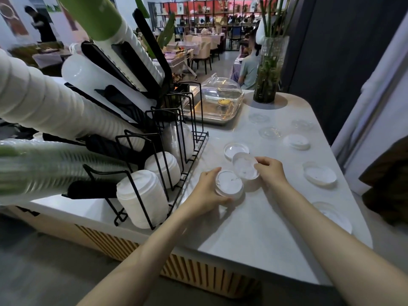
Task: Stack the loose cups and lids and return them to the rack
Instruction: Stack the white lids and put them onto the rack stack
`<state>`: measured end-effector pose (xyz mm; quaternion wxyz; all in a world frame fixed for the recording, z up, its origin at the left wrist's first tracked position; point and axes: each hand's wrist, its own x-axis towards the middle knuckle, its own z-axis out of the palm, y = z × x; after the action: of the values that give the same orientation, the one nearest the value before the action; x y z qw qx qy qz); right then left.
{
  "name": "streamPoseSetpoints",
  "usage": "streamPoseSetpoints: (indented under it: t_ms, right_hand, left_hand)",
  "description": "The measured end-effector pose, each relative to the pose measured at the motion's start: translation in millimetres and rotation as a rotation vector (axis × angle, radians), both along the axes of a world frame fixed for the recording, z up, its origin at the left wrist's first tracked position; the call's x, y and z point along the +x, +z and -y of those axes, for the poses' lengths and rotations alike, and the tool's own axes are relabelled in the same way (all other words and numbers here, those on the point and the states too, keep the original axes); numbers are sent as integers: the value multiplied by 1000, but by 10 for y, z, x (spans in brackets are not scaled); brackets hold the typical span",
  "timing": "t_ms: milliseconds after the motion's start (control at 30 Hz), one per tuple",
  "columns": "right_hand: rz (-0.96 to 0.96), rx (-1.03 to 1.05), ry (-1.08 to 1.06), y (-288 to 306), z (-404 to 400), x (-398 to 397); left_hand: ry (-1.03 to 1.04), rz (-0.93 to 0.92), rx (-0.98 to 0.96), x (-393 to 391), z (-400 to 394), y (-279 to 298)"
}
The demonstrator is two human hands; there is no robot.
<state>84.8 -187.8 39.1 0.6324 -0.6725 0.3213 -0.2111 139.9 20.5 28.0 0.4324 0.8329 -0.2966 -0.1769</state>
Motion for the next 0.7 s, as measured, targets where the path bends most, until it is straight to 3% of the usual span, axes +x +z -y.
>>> streamPoseSetpoints:
  t_ms: [267, 467, 700]
  right_hand:
    - [-32, -58, 49, -7, 48, 41]
    - [-55, -49, 83, -25, 114, 111]
    - [-32, 55, 97, -45, 105, 165]
  left_hand:
    - [114, -447, -298, 101, 40, -5]
    - [286, -493, -395, 180, 140, -101]
    - [348, -520, -460, 251, 204, -111]
